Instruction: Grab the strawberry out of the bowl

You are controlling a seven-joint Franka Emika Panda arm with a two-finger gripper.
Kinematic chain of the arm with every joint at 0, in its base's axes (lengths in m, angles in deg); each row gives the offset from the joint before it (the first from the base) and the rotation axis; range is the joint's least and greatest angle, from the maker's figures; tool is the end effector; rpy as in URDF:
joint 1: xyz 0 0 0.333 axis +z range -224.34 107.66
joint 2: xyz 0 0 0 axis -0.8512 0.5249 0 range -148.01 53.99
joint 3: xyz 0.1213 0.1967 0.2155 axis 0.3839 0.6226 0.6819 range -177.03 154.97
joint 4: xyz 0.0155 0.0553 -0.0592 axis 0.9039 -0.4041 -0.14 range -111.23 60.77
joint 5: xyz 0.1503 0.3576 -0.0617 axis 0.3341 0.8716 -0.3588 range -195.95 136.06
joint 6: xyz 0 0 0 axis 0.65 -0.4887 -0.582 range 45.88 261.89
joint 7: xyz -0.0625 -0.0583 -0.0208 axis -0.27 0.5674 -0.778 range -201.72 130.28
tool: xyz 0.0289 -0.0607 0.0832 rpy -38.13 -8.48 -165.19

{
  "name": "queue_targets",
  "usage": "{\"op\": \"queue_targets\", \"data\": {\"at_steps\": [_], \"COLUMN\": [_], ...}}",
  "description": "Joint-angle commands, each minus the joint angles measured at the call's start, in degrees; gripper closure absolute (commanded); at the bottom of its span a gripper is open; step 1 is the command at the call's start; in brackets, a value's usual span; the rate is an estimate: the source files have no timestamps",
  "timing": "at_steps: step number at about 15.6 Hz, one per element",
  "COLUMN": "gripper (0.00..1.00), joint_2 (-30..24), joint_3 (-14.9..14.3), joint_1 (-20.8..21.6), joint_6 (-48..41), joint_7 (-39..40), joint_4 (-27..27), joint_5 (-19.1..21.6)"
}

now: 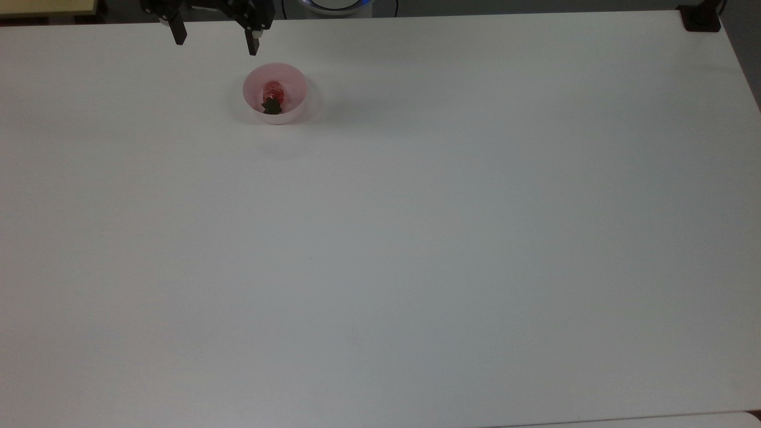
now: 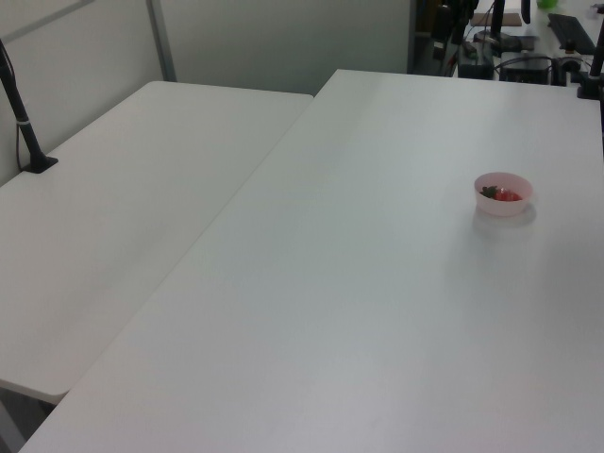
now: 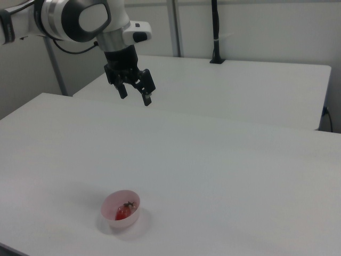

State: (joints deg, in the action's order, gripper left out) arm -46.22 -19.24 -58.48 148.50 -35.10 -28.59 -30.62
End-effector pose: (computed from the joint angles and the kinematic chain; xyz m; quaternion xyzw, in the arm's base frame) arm 0.5706 -0.0841 0.6077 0.9956 -0.0664 0.0644 0.0118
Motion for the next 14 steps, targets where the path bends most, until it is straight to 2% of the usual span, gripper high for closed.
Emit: {"op": "queue_targets", "data": {"at_steps": [1,11,14], "gripper": [0.00,0.00,0.00], "joint_2": [-0.7,-0.7,-0.9], "joint_3": [-0.2,-0.2,-0.1], "joint_1": [0.7,0.7,0.7], "joint_6": [-2.6,-2.7,-4.2], "joint_7": [0.3,0.8,8.4], "joint_4": [0.3,0.3,-0.4], "joint_5": [0.2,0.1,-0.6]}}
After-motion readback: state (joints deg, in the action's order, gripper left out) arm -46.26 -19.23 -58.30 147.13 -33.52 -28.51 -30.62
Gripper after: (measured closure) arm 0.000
